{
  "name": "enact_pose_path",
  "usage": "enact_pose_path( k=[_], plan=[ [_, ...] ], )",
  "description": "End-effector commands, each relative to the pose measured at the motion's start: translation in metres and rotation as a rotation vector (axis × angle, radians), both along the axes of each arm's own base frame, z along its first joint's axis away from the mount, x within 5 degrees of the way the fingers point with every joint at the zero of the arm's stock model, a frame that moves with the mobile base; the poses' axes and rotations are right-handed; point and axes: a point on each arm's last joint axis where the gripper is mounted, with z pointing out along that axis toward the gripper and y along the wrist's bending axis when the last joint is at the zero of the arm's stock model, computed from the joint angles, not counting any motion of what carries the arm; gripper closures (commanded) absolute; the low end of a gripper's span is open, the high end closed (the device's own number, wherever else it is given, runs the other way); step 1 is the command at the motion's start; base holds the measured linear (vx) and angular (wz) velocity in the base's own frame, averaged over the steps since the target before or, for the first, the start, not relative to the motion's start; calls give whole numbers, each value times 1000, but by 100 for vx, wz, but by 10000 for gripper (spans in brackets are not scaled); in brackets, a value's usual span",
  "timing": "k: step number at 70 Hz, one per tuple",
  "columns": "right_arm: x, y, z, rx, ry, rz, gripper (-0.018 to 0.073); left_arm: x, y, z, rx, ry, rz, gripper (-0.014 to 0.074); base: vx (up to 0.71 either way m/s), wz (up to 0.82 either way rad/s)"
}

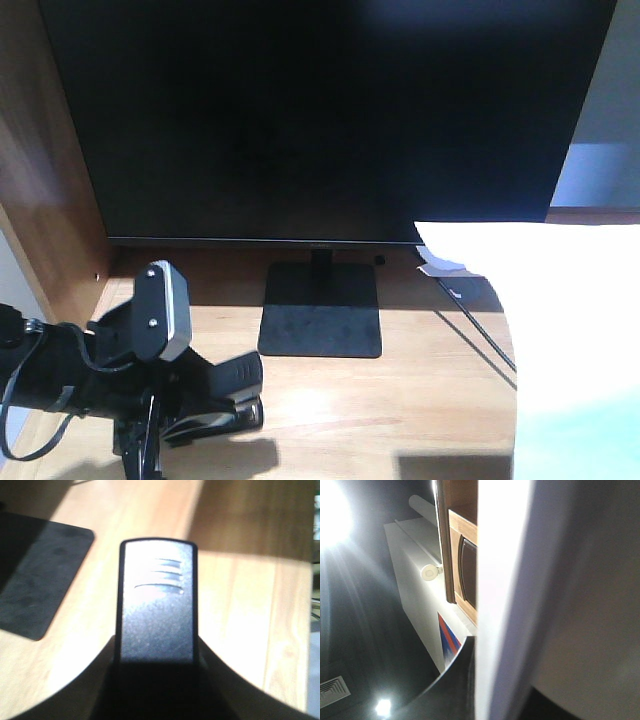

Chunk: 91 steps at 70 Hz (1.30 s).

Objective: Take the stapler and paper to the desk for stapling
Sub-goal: 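Lower the left gripper with the black stapler toward the desk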

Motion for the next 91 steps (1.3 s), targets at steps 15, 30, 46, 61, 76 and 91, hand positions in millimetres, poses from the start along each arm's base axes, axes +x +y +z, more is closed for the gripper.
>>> enact_pose_path(
  k=[15,30,46,61,76,91],
  plan=[
    [-4,-1,10,12,-79,-7,562,17,-5,-18,-32,-51,-143,603,0,0],
    [-4,-1,10,12,-79,-7,562,22,-9,-35,-52,16,-149,603,0,0],
    [-4,-1,10,12,-79,-7,562,33,-27,-45,-44,39,-199,603,0,0],
    [-4,-1,10,12,-79,-7,562,44,-41,-62,-35,76,-232,603,0,0],
    [-4,-1,10,12,-79,-7,562,47,-45,-76,-15,111,-239,599,0,0],
    [-4,-1,10,12,-79,-7,562,47,-44,-81,4,115,-244,566,0,0]
  ],
)
